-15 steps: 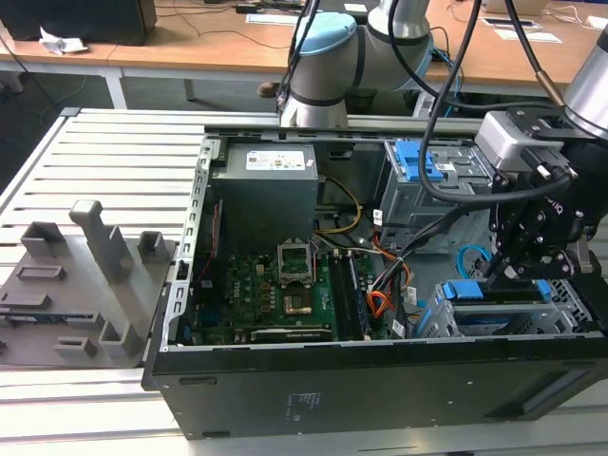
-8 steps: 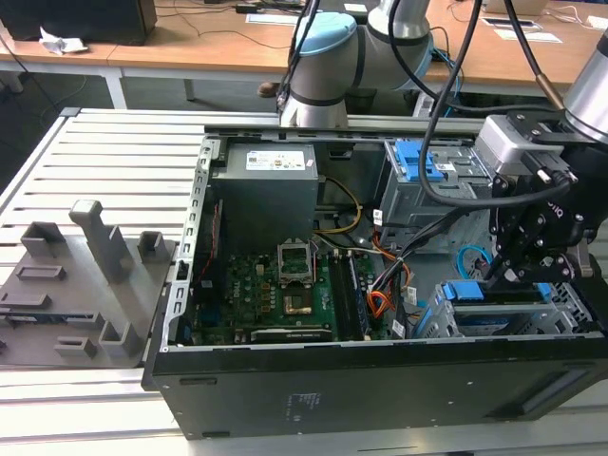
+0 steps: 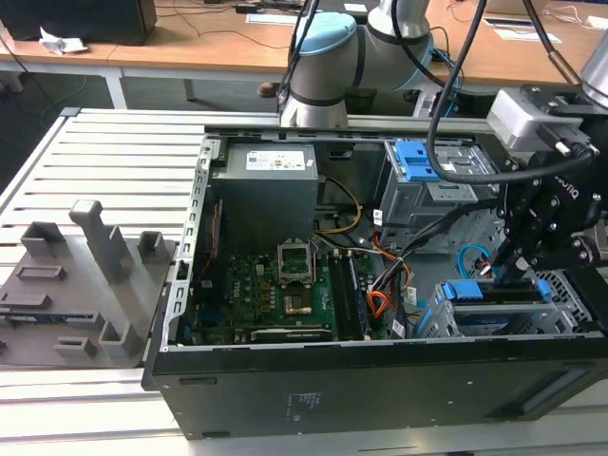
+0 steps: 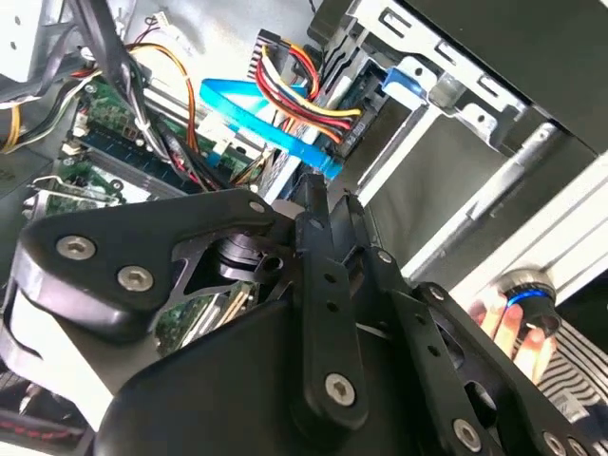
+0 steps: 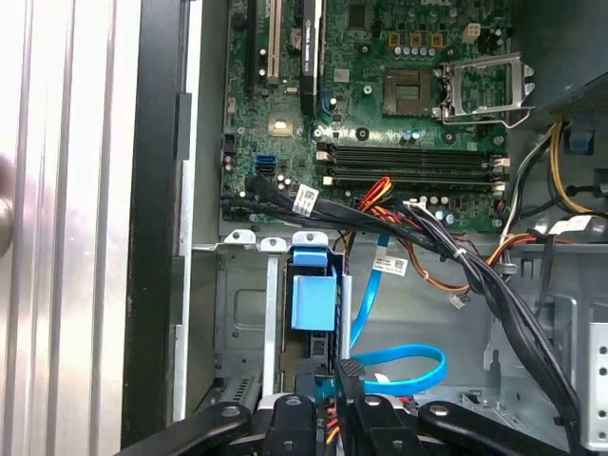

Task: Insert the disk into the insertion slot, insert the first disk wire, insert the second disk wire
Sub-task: 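Insert the second disk wire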

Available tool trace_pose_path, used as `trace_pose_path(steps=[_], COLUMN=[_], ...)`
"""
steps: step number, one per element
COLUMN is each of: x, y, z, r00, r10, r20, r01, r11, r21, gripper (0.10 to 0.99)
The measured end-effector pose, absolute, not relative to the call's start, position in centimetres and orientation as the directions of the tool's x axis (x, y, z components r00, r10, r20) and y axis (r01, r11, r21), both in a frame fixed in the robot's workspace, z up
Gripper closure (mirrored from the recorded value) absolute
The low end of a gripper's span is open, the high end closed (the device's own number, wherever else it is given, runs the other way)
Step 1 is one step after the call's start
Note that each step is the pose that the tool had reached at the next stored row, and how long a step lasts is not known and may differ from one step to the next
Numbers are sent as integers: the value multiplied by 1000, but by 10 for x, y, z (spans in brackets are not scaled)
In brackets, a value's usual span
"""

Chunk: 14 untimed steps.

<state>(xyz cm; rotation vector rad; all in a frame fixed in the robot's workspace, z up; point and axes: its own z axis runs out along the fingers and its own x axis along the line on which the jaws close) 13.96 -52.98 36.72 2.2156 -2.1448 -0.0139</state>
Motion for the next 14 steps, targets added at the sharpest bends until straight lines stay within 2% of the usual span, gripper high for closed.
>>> trace_pose_path(steps=[4,6,14], x=[140,140,138], y=[-525,-523,-523], z=[377,380,383], r00=[33,33,33], r10=[-999,-999,-999], r20=[34,34,34], r01=[-998,-998,-998], r11=[-32,-32,-32], r21=[48,48,48], gripper=[863,980,980])
